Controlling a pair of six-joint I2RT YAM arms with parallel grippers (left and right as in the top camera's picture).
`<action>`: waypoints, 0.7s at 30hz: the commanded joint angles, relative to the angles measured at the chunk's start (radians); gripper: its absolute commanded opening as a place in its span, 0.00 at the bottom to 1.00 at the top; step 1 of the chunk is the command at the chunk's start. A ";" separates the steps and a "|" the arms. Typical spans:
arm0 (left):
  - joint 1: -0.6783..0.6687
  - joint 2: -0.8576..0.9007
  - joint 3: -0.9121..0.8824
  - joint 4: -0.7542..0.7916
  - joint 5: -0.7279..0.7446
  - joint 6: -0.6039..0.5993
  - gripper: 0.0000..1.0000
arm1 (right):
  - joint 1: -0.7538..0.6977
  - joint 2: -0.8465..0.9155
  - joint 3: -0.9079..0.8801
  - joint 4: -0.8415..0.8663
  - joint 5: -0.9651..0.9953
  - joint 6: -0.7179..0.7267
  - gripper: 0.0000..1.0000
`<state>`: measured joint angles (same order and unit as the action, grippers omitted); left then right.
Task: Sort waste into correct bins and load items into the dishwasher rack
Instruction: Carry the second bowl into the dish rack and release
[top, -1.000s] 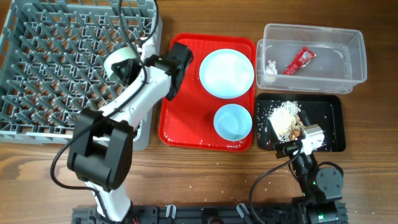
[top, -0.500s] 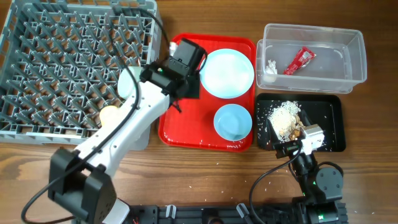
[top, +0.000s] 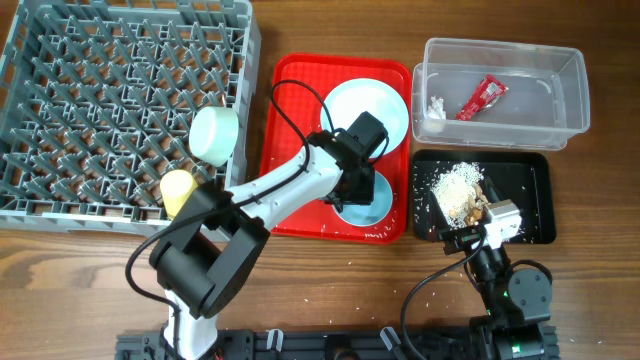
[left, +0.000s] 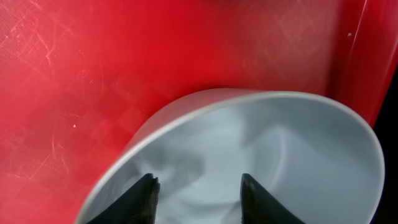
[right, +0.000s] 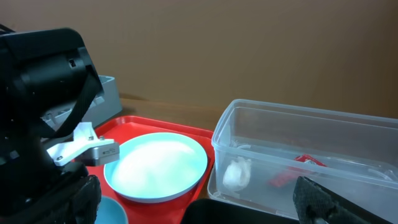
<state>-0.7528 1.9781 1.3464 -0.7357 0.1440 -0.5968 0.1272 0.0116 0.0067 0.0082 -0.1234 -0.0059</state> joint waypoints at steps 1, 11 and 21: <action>0.005 -0.101 0.037 -0.054 -0.034 -0.017 0.57 | -0.004 -0.007 -0.002 0.003 -0.011 -0.014 1.00; 0.050 -0.126 -0.110 -0.029 -0.172 -0.018 0.53 | -0.004 -0.007 -0.002 0.003 -0.011 -0.014 1.00; 0.104 -0.109 -0.137 0.027 -0.111 0.043 0.33 | -0.004 -0.007 -0.002 0.003 -0.011 -0.014 1.00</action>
<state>-0.6392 1.8427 1.2320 -0.7158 0.0132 -0.5808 0.1272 0.0116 0.0067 0.0082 -0.1238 -0.0059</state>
